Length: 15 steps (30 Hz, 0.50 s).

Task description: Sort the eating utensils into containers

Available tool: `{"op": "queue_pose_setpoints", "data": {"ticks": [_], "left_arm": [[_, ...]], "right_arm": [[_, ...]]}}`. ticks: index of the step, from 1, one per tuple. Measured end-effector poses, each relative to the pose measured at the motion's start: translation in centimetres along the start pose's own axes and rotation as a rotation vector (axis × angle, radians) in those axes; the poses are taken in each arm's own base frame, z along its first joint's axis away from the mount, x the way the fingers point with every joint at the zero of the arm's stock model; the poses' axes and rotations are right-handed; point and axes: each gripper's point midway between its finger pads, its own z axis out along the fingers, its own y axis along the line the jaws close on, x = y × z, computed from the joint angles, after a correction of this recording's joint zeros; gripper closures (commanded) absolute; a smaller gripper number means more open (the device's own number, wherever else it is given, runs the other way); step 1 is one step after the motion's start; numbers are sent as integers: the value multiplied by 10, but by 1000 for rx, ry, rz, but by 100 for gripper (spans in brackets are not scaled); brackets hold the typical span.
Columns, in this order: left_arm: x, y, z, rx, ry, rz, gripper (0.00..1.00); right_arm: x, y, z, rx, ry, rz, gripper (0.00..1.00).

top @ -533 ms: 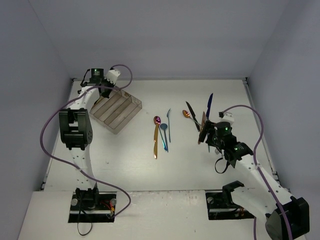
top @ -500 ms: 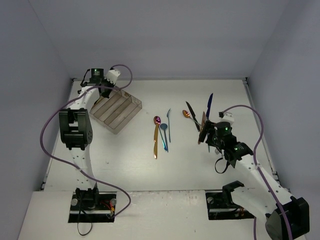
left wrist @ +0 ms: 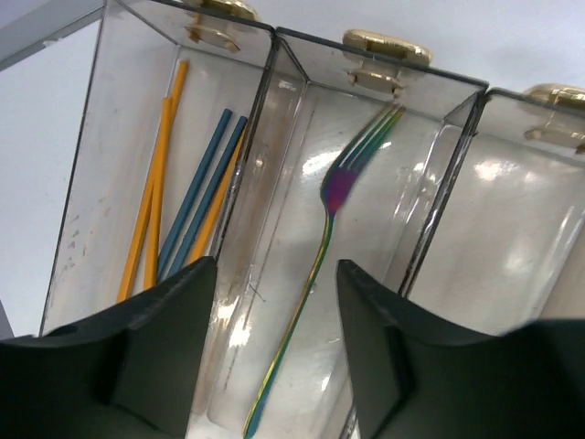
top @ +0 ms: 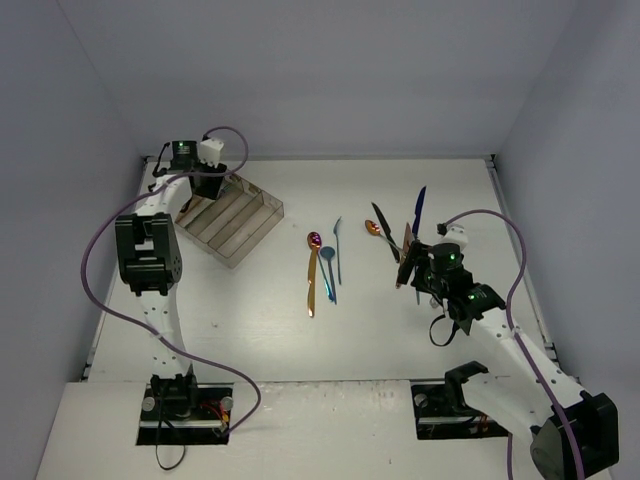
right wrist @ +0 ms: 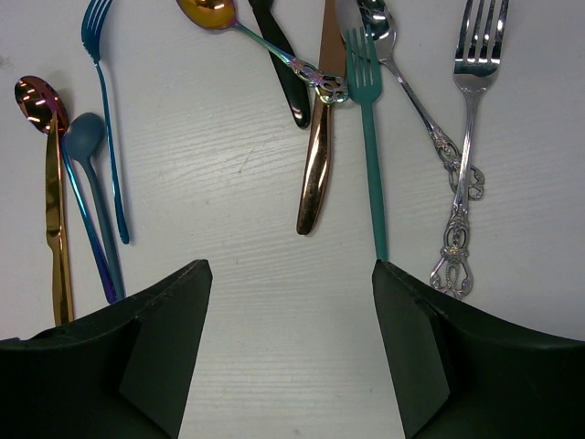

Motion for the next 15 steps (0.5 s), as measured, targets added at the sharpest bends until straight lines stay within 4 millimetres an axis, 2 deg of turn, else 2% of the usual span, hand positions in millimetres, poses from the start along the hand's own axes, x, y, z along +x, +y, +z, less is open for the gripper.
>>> {"op": "queue_pose_setpoints", "data": {"ticks": [3, 5, 8, 9, 11, 13, 15], "left_arm": [[-8, -3, -9, -19, -16, -46, 40], [-16, -10, -23, -40, -30, -75, 40], [-37, -36, -54, -62, -73, -118, 40], [-51, -52, -65, -63, -112, -135, 39], [-66, -83, -88, -52, -159, -160, 38], [-81, -123, -111, -9, -213, -182, 37], [-89, -173, -131, 61, -248, -189, 37]], "right_arm": [[-1, 0, 0, -2, -3, -2, 31], [-1, 0, -1, -3, -5, -4, 31], [-1, 0, -1, -3, -7, -9, 32], [-1, 0, -1, -3, -7, -12, 32], [-2, 0, -1, -3, -7, -18, 32], [-2, 0, -1, -3, -8, -25, 32], [-2, 0, -1, -3, -9, -26, 32]]}}
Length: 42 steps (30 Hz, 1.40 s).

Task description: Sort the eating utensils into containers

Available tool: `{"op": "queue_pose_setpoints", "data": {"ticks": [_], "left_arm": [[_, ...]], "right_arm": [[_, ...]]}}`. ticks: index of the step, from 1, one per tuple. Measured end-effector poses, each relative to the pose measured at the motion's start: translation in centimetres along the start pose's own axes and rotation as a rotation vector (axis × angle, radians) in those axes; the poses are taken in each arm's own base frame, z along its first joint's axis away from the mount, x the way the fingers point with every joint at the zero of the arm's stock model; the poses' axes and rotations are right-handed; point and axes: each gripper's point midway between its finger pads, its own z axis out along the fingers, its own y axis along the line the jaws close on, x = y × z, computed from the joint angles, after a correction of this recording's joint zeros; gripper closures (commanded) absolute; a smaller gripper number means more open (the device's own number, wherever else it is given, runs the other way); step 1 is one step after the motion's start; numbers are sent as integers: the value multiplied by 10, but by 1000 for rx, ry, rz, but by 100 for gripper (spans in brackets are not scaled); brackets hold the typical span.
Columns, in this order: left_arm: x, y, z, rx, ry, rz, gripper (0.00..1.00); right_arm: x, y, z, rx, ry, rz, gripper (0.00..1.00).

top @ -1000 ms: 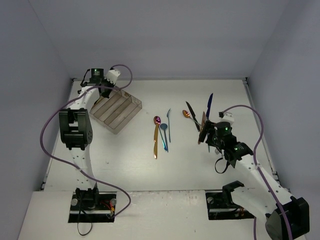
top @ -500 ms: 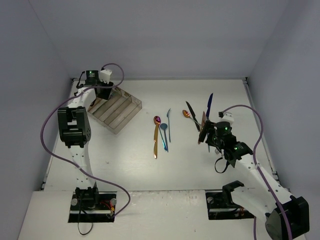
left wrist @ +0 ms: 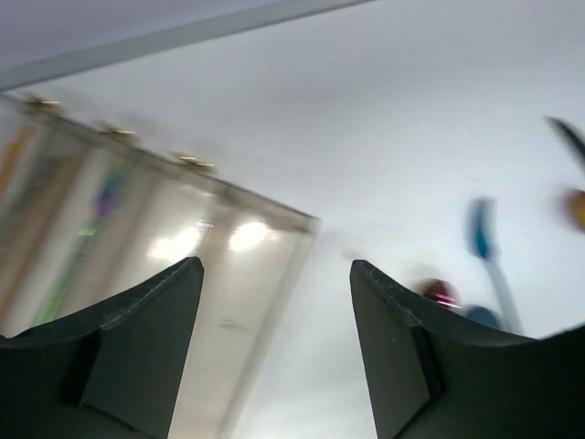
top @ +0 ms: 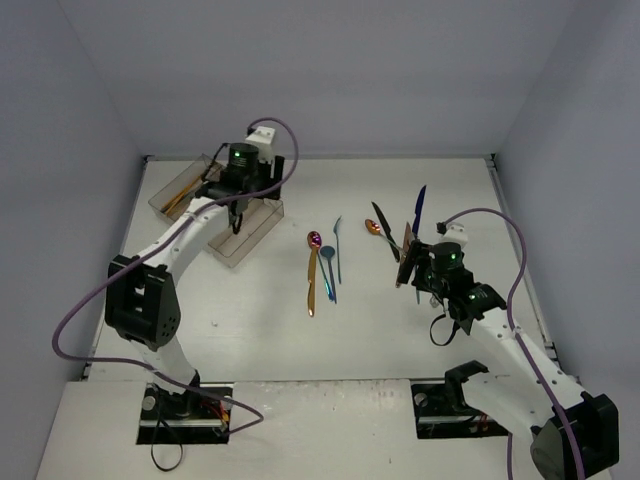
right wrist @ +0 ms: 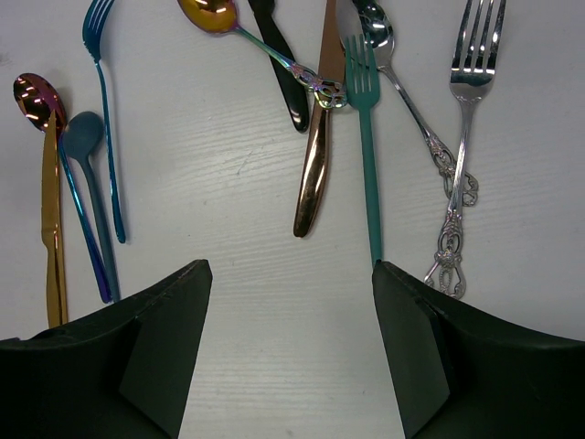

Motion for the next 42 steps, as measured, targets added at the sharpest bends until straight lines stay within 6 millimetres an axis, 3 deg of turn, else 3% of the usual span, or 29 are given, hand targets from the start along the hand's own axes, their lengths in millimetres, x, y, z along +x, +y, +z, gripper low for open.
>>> {"op": "queue_pose_setpoints", "data": {"ticks": [4, 7, 10, 15, 20, 30, 35, 42], "left_arm": [[17, -91, -16, 119, 15, 3, 37], [41, -141, -13, 160, 64, 22, 37], [67, -172, 4, 156, 121, 37, 37], [101, -181, 36, 96, 194, 18, 37], [120, -184, 63, 56, 225, 10, 40], [145, -193, 92, 38, 268, 18, 50], [149, -194, 96, 24, 275, 3, 60], [153, -206, 96, 29, 275, -8, 86]], "right_arm": [[-1, -1, 0, 4, -3, 0, 32], [-1, -1, 0, 4, -4, 1, 32], [-1, 0, 0, 3, -6, 3, 32], [-10, 3, -7, -18, -43, 15, 32], [-13, 6, -12, -37, -60, 35, 32], [-6, 9, -13, -60, -42, 58, 32], [-6, 9, -14, -65, -43, 66, 32], [-4, 9, -14, -66, -44, 69, 32]]}}
